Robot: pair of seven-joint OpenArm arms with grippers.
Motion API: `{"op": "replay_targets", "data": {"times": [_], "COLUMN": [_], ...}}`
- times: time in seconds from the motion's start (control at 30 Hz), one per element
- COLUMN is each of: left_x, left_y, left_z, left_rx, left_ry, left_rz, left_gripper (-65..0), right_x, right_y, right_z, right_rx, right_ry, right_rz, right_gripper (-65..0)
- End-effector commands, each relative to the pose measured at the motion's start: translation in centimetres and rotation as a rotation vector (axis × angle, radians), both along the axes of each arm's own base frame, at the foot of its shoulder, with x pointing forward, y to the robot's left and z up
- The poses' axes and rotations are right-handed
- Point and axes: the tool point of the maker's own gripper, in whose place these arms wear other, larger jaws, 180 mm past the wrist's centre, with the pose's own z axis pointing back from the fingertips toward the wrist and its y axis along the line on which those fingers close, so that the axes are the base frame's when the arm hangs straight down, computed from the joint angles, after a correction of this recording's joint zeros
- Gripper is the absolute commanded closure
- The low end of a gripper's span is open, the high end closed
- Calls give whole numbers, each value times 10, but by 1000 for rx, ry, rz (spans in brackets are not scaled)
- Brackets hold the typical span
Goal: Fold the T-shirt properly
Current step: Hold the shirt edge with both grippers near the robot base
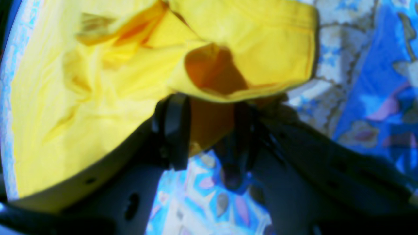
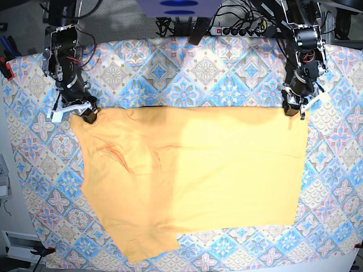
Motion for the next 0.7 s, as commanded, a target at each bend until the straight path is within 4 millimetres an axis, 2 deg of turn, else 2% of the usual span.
{"op": "replay_targets", "data": {"times": [0.0,0.1,0.27,0.33,0.5,0.67], "left_x": [6,6,6,6,6,6], "left_y": [4,4,4,3,3,3], "left_z": [1,1,1,1,1,1], "left_rx": [33,33,33,33,33,33], "left_ry": [-34,-34,-34,-33,-33,-33], "left_rz": [16,16,15,13,13,13], "left_gripper": [0,0,0,0,0,0], "right_x": [12,17,9,7,-17,-34], "right_y": [-5,-5,-32,-34,-53,-59], "right_z": [10,6,2,3,1,-5], "right_rx": [-4,13,13,22,37,37], "right_ry": [-49,-44,-24,-12,13,41], "right_rz": [-9,-30,-110,-108,-121,-137], "right_gripper": [-209,-146,-3,-2,-3,-6]}}
